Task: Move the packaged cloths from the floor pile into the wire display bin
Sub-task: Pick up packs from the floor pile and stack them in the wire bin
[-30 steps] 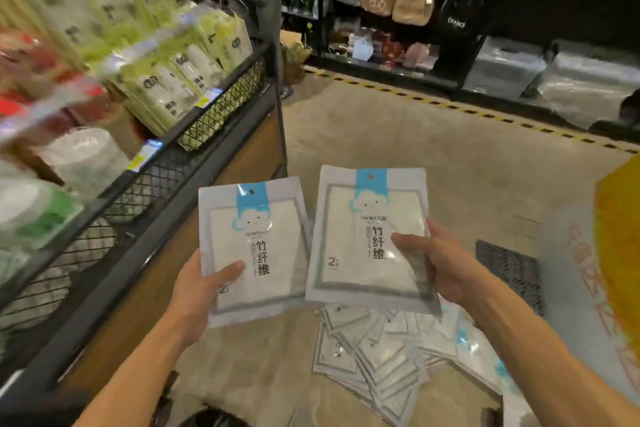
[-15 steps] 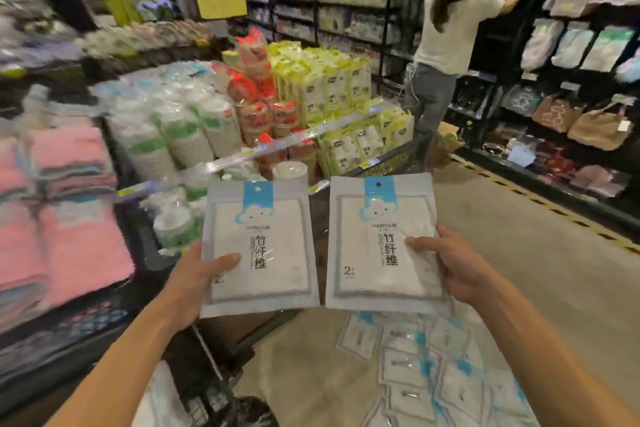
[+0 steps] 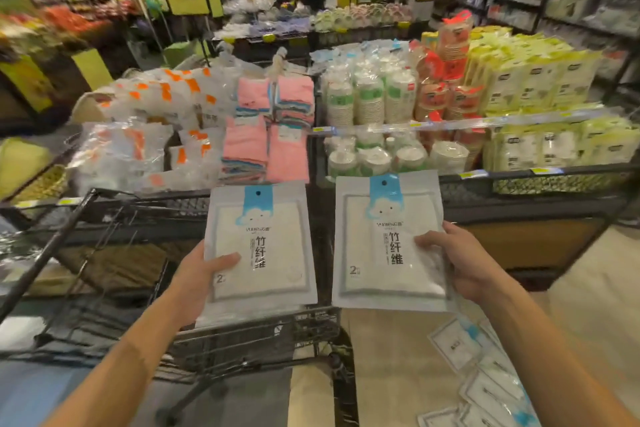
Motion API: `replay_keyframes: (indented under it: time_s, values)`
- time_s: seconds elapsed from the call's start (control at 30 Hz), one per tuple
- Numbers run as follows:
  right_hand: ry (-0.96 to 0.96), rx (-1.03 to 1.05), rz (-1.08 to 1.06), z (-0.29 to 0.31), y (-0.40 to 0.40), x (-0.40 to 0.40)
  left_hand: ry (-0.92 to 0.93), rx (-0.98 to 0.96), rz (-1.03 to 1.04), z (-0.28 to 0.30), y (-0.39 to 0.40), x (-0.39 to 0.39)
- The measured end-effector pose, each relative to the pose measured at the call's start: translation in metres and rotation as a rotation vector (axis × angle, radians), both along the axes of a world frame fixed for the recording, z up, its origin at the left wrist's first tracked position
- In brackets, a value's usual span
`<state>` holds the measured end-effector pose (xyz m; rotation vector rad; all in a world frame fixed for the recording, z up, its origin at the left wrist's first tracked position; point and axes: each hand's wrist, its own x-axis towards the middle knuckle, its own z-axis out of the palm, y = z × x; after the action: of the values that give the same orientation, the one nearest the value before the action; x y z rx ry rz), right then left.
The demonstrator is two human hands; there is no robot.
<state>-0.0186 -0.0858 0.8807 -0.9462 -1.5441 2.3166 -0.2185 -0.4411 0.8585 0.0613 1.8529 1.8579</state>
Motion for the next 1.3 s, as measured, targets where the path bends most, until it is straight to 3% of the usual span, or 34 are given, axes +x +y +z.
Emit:
replay_keyframes:
  time_s: [0.33, 0.67, 1.07, 1.3]
  values:
    - [-0.02, 0.015, 0.137, -0.004, -0.1, -0.08, -0.026, 0.028, 0.118, -0.018, -0.127, -0.037]
    - [-0.084, -0.027, 0.086, -0.035, -0.194, -0.168, -0.069, 0.041, 0.082, -0.044, -0.217, -0.12]
    - [-0.252, 0.02, 0.128, -0.116, -0.17, -0.26, -0.281, -0.029, 0.189, -0.122, -0.209, -0.193]
    - [-0.378, -0.038, 0.193, -0.177, -0.145, -0.331, -0.345, -0.167, 0.267, -0.165, -0.183, -0.232]
